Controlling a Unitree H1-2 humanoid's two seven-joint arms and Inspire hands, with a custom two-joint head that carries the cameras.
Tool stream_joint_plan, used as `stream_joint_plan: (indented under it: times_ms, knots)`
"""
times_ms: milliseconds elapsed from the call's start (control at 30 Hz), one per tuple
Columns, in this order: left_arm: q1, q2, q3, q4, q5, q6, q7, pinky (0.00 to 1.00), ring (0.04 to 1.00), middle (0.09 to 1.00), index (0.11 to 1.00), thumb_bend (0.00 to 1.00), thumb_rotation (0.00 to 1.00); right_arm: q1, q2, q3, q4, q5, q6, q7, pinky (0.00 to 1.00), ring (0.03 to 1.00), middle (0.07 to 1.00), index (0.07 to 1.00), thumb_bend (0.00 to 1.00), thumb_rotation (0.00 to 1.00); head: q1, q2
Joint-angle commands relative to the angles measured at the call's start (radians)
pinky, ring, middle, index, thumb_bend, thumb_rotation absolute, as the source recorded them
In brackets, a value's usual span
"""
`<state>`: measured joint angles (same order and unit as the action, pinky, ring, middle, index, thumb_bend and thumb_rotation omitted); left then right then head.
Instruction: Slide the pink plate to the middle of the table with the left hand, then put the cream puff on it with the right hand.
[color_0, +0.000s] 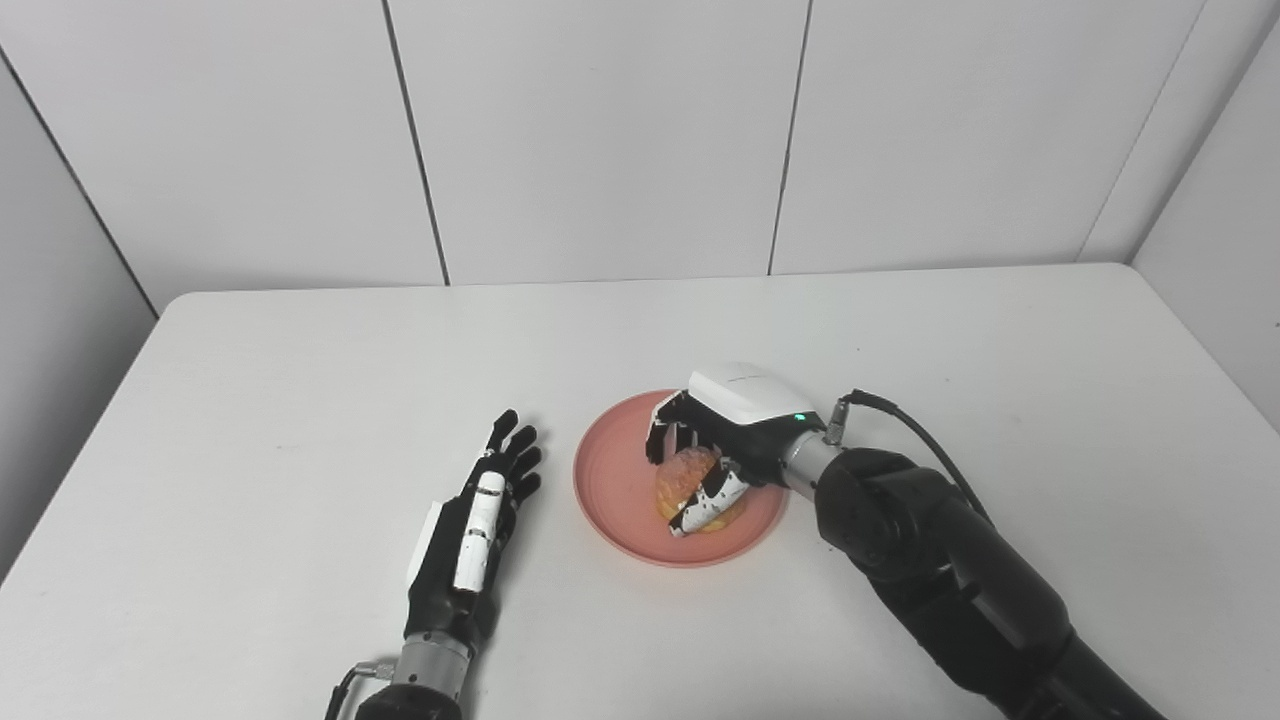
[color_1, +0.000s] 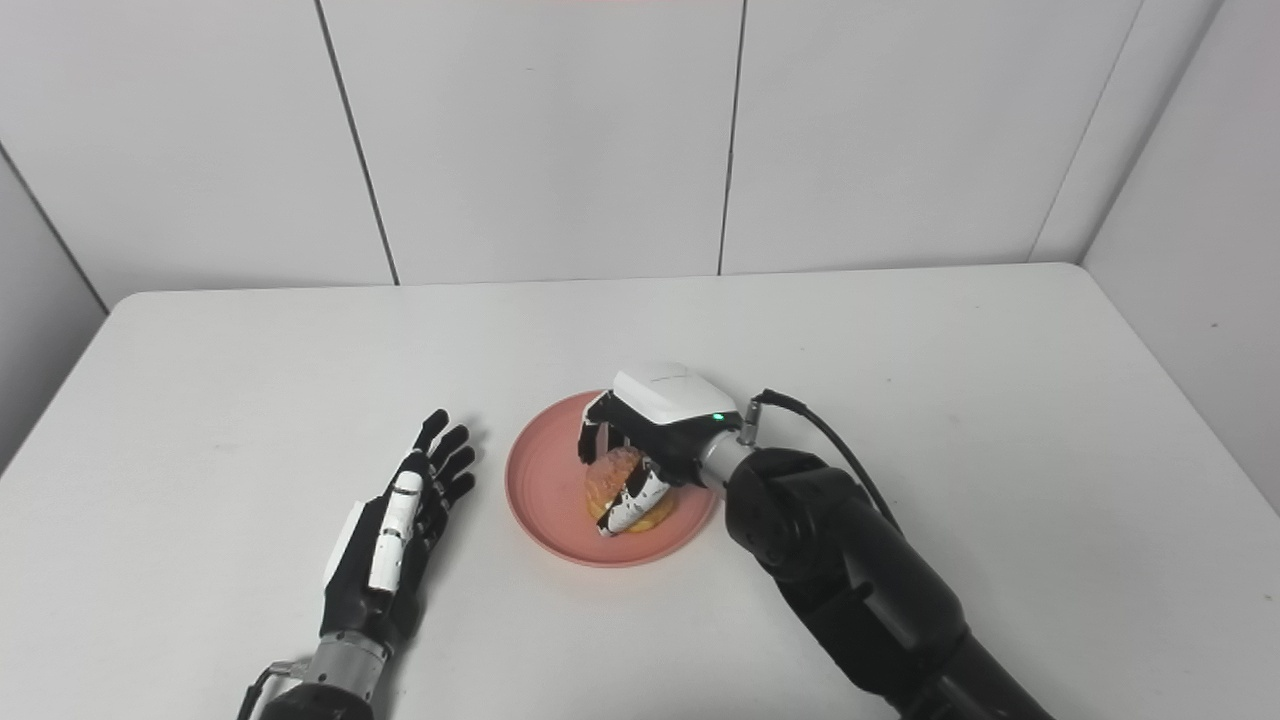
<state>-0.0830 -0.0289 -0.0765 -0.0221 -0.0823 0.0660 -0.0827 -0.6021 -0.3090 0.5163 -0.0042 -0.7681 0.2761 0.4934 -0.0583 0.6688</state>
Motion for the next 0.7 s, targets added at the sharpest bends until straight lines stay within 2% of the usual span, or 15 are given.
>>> stream_joint_plan:
  times_ms: [0, 100, 200, 233, 267, 300, 333, 400, 567, 667]
  knots:
    - [0.024, -0.01, -0.001, 0.013, 0.001, 0.064, 0.007, 0.93, 0.941, 0.948, 0.939, 0.44, 1.0, -0.03, 0.005, -0.008, -0.032, -0.011, -0.024, -0.009, 0.33, 0.408, 0.434, 0.54, 0.52, 0.0, 0.001, 0.001]
    - [0.023, -0.009, -0.002, 0.014, 0.001, 0.062, 0.006, 0.93, 0.94, 0.948, 0.938, 0.44, 1.0, -0.03, 0.006, -0.007, -0.042, -0.019, -0.015, 0.001, 0.3, 0.386, 0.431, 0.542, 0.52, 0.0, 0.002, 0.002]
    - [0.024, -0.009, -0.002, 0.015, 0.001, 0.06, 0.006, 0.93, 0.939, 0.948, 0.937, 0.45, 1.0, -0.028, 0.002, -0.005, -0.05, -0.032, -0.021, 0.002, 0.36, 0.467, 0.461, 0.536, 0.52, 0.01, 0.002, 0.002]
    - [0.024, -0.01, -0.002, 0.014, 0.002, 0.062, 0.007, 0.93, 0.939, 0.947, 0.937, 0.45, 1.0, -0.027, 0.001, -0.003, -0.054, -0.038, -0.025, 0.002, 0.39, 0.514, 0.566, 0.512, 0.52, 0.09, 0.001, 0.003]
    - [0.024, -0.01, -0.002, 0.014, 0.002, 0.063, 0.008, 0.93, 0.938, 0.946, 0.937, 0.45, 1.0, -0.026, 0.0, -0.003, -0.056, -0.043, -0.027, 0.002, 0.41, 0.542, 0.624, 0.502, 0.52, 0.13, 0.001, 0.003]
    - [0.025, -0.009, -0.002, 0.013, 0.003, 0.064, 0.008, 0.93, 0.938, 0.946, 0.936, 0.45, 1.0, -0.025, -0.002, -0.002, -0.06, -0.047, -0.028, 0.004, 0.42, 0.545, 0.629, 0.501, 0.52, 0.13, 0.001, 0.003]
    - [0.025, -0.009, -0.002, 0.012, 0.003, 0.064, 0.007, 0.93, 0.937, 0.945, 0.936, 0.45, 1.0, -0.025, -0.002, -0.002, -0.062, -0.05, -0.029, 0.007, 0.45, 0.593, 0.675, 0.622, 0.62, 0.17, 0.001, 0.003]
    - [0.025, -0.009, -0.002, 0.012, 0.002, 0.062, 0.007, 0.93, 0.937, 0.945, 0.936, 0.44, 1.0, -0.023, -0.002, -0.005, -0.071, -0.055, -0.026, 0.011, 0.47, 0.632, 0.731, 0.744, 0.71, 0.2, 0.002, 0.004]
    - [0.022, -0.011, 0.0, 0.016, -0.001, 0.06, 0.007, 0.93, 0.938, 0.947, 0.937, 0.44, 1.0, -0.018, -0.002, -0.014, -0.086, -0.055, -0.031, 0.003, 0.5, 0.725, 0.821, 0.845, 0.77, 0.27, 0.002, 0.003]
    - [0.022, -0.01, -0.001, 0.017, 0.002, 0.059, 0.006, 0.93, 0.939, 0.948, 0.938, 0.45, 1.0, -0.015, -0.003, -0.017, -0.094, -0.056, -0.035, -0.001, 0.5, 0.744, 0.834, 0.868, 0.78, 0.3, 0.002, 0.004]
